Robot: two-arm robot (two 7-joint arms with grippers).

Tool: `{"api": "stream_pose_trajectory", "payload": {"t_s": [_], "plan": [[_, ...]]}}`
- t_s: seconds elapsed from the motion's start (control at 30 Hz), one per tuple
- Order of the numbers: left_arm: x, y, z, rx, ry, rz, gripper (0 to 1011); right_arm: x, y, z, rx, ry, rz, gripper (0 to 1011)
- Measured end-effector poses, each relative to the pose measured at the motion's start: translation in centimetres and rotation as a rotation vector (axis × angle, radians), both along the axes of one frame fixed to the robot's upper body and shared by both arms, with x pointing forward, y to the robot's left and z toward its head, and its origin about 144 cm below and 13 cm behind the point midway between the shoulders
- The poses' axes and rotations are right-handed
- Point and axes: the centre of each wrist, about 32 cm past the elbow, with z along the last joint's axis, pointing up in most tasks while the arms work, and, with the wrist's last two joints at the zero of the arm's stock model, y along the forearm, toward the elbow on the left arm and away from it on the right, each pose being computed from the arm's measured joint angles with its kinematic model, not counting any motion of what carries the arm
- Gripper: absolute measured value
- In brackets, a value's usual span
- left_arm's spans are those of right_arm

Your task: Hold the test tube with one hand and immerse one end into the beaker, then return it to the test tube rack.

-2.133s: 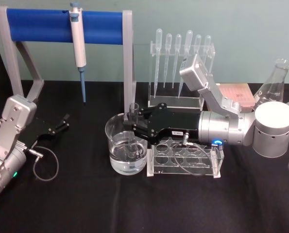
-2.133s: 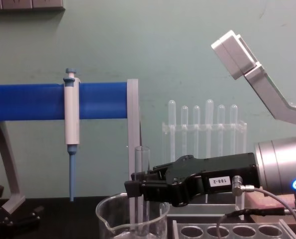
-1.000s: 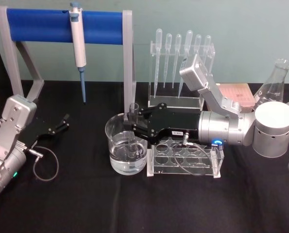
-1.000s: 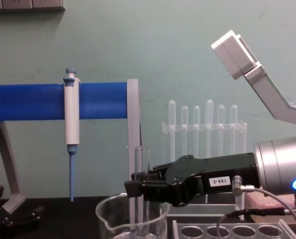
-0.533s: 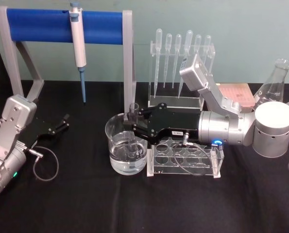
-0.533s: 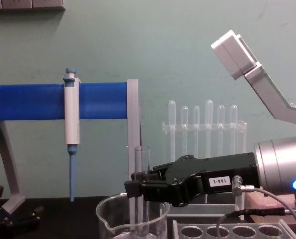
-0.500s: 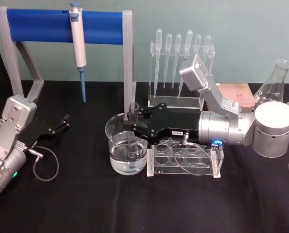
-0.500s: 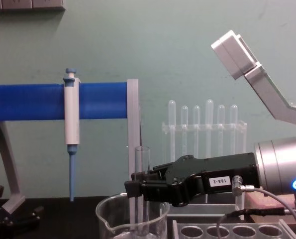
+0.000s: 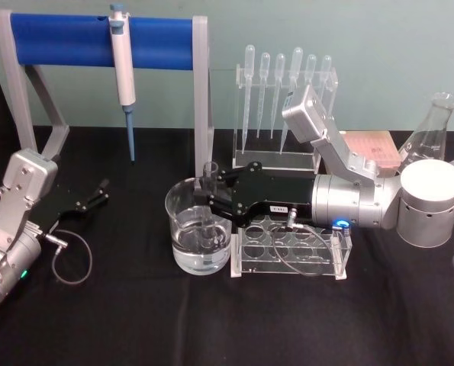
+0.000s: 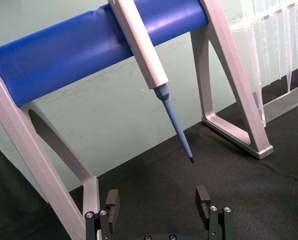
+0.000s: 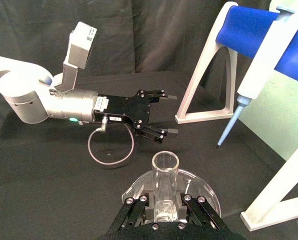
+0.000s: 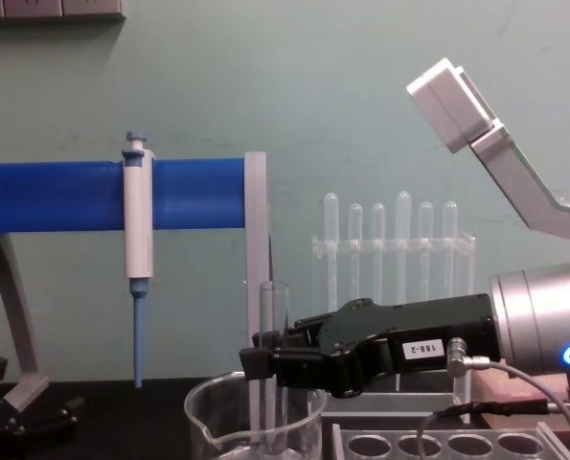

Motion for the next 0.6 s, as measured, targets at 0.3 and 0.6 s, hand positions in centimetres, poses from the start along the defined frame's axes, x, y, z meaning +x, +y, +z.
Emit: {"api": "stream_pose_trajectory", "payload": {"t_s": [0.3, 0.6], "plan": [[0.00, 0.00, 0.00, 0.000, 0.000, 0.000, 1000, 0.00, 0.00, 0.00, 0.000, 0.000, 0.000, 238], [0.00, 0.00, 0.00, 0.000, 0.000, 0.000, 1000, 0.00, 0.00, 0.00, 0.000, 0.000, 0.000, 238]]}}
